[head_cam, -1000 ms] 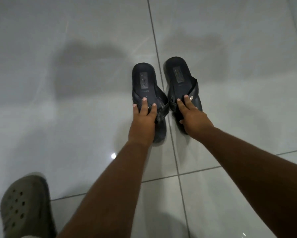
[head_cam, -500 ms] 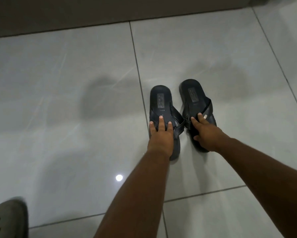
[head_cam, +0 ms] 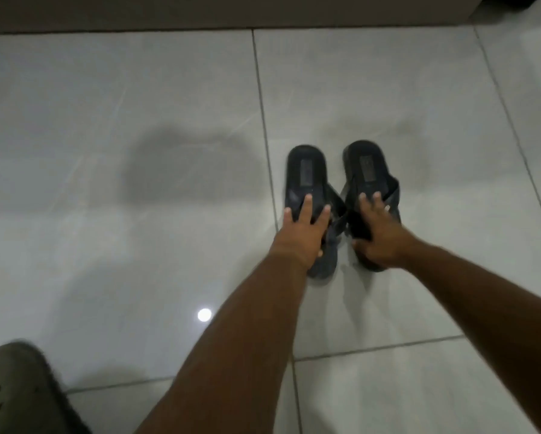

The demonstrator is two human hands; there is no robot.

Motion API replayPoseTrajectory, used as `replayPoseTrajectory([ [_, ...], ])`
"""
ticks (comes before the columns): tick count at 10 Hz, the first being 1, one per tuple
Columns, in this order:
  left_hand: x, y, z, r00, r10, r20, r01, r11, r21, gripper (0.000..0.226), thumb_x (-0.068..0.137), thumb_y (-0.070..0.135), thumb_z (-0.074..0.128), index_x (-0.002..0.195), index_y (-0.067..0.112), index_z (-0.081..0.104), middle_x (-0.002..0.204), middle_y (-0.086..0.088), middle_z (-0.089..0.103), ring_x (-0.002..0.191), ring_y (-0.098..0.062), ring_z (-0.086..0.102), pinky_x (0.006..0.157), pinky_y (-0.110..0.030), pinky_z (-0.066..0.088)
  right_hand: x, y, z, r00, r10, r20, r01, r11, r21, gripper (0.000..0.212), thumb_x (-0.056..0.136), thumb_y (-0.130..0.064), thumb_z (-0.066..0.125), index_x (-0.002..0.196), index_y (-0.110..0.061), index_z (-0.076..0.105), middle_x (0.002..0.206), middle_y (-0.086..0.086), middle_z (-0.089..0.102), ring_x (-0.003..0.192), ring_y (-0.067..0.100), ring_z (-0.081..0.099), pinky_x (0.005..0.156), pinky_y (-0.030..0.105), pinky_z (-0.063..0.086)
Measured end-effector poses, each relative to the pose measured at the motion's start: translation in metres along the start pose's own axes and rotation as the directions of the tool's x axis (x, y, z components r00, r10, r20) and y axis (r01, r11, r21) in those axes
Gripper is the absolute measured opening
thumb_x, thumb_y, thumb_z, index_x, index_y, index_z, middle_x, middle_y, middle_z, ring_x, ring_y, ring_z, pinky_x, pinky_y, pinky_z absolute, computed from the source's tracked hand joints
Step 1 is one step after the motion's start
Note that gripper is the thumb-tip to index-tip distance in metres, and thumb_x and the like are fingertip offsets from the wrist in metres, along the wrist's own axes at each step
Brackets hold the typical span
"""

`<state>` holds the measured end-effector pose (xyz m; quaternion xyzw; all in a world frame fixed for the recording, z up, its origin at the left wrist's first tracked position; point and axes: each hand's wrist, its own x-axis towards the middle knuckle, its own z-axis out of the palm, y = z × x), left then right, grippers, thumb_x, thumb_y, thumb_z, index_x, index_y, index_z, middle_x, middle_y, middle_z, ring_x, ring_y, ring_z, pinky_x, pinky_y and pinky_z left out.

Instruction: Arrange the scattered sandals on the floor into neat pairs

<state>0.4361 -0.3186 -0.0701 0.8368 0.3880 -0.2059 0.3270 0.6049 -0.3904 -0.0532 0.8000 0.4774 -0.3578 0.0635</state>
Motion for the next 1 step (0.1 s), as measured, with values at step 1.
replayPoseTrajectory([
  [1,-0.0588,-0.0412,-0.0338,0.995,0.079,-0.059,-0.078,0.997,0.023,0.101,0.085,0.039,0.067,0.155,0.033,-0.005,0.164,-0.009,-0.018,0.137,-0.043,0.038,0.105,-0.051,0.043,-0.0463,-0.0022,-0.0251,0.997,0.056,-0.049,-0.056,0.998,-0.002,0.1,0.085,-0.054,0.058,0.152,-0.03,-0.011,0.163,0.006,-0.013,0.149,0.039,-0.002,0.12,0.057,0.009],
])
